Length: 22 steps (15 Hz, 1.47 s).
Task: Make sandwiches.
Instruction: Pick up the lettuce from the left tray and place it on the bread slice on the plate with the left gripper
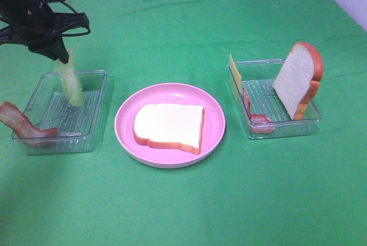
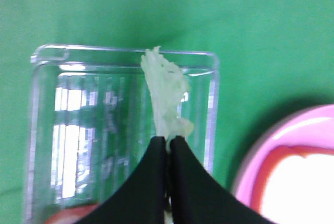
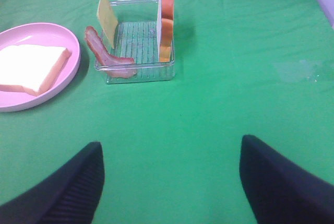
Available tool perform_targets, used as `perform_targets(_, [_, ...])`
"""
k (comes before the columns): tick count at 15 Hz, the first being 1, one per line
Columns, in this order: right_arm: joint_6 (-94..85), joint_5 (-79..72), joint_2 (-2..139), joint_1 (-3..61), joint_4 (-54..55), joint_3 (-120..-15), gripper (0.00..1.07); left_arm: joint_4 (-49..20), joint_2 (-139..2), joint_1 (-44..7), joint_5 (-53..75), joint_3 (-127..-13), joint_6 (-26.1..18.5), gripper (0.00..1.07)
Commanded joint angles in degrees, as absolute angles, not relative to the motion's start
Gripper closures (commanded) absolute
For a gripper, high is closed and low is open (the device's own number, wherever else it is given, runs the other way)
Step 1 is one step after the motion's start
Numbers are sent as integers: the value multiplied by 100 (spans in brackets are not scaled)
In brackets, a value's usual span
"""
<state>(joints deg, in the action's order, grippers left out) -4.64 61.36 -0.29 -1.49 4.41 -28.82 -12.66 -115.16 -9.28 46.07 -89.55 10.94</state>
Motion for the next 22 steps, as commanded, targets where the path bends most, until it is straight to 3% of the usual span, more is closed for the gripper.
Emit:
perform_targets(1, [-447, 6091, -120, -201, 447, -2876, 38, -2676, -11476, -940, 4549, -9001, 235, 107])
perform_targets(4, [-447, 6091, -120, -201, 447, -2876, 38, -4664, -11476, -974, 4767, -9001, -1197, 107])
perform_targets(7, [-447, 6091, -120, -201, 447, -2876, 38, -5770, -11482, -1243, 5082, -9001, -2086, 107])
perform_targets(8, [-447, 6091, -120, -201, 447, -2876, 38, -5942, -11539, -1673, 5157, -9001, -2172, 107])
perform_targets(13, [-447, 6091, -120, -201, 447, -2876, 38, -5930, -12095, -2538, 4990, -9001, -2154, 107])
perform_targets(17, [-447, 6091, -120, -201, 447, -2876, 38, -5380, -12393, -2584, 4698, -9001, -2034, 107])
perform_targets(19, [-447, 6091, -120, -201, 447, -2876, 38, -4291, -12382, -2584, 4389, -9001, -1421, 107])
perform_targets(22, [-447, 6091, -120, -201, 447, -2876, 38, -3644, -12382, -2584, 4354, -9001, -968, 107])
